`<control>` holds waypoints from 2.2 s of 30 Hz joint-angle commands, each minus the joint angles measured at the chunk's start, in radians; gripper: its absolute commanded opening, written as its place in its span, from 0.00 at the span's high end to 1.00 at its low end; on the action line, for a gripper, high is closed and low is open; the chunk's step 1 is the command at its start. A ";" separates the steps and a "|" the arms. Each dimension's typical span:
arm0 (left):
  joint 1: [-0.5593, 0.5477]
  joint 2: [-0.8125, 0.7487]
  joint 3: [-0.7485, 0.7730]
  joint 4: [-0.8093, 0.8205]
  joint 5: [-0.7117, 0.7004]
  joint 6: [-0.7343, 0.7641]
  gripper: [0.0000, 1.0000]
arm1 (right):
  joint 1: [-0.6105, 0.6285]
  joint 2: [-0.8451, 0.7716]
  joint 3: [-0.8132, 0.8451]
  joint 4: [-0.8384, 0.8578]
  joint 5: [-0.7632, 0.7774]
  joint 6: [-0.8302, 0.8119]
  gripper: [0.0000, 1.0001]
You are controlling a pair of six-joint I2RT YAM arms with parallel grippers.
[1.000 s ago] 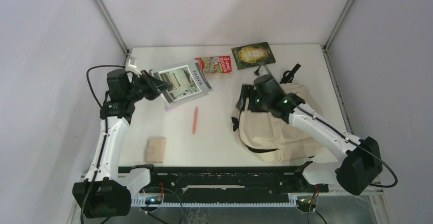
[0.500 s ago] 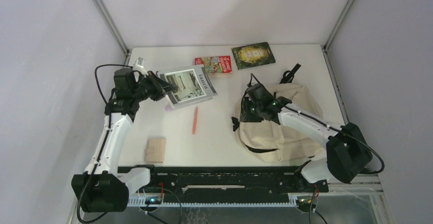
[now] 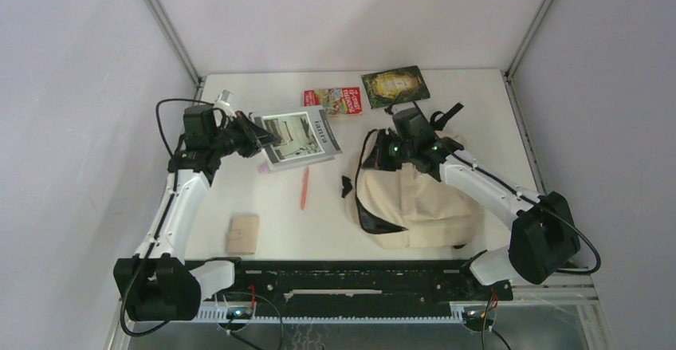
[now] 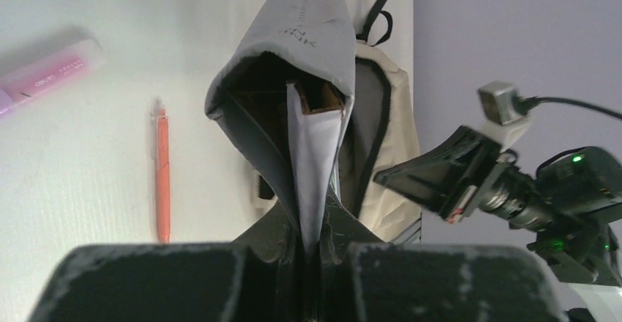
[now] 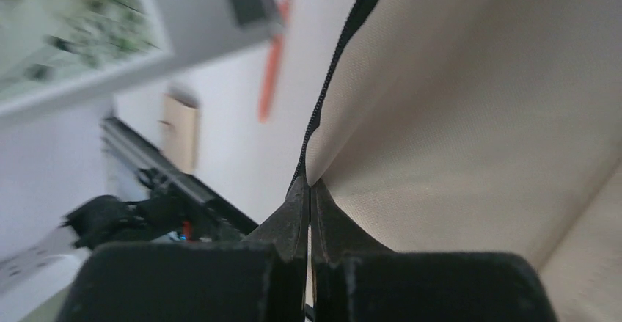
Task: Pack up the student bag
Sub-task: Place the book in the student bag.
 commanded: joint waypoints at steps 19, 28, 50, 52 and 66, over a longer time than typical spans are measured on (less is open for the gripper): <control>-0.167 0.172 0.027 0.047 0.366 -0.001 1.00 | -0.279 -0.253 0.078 -0.029 -0.378 -0.126 1.00; -0.257 0.321 0.061 0.013 0.307 0.020 1.00 | -0.281 -0.285 0.079 0.040 -0.522 -0.179 1.00; -0.638 0.755 0.370 0.143 0.217 -0.191 1.00 | -0.287 -0.265 0.078 0.075 -0.594 -0.207 1.00; -0.658 0.791 0.390 0.164 0.188 -0.205 1.00 | -0.287 -0.265 0.078 0.073 -0.590 -0.207 1.00; -0.676 0.704 0.375 -0.029 0.017 -0.062 0.32 | -0.289 -0.304 0.078 0.000 -0.535 -0.232 1.00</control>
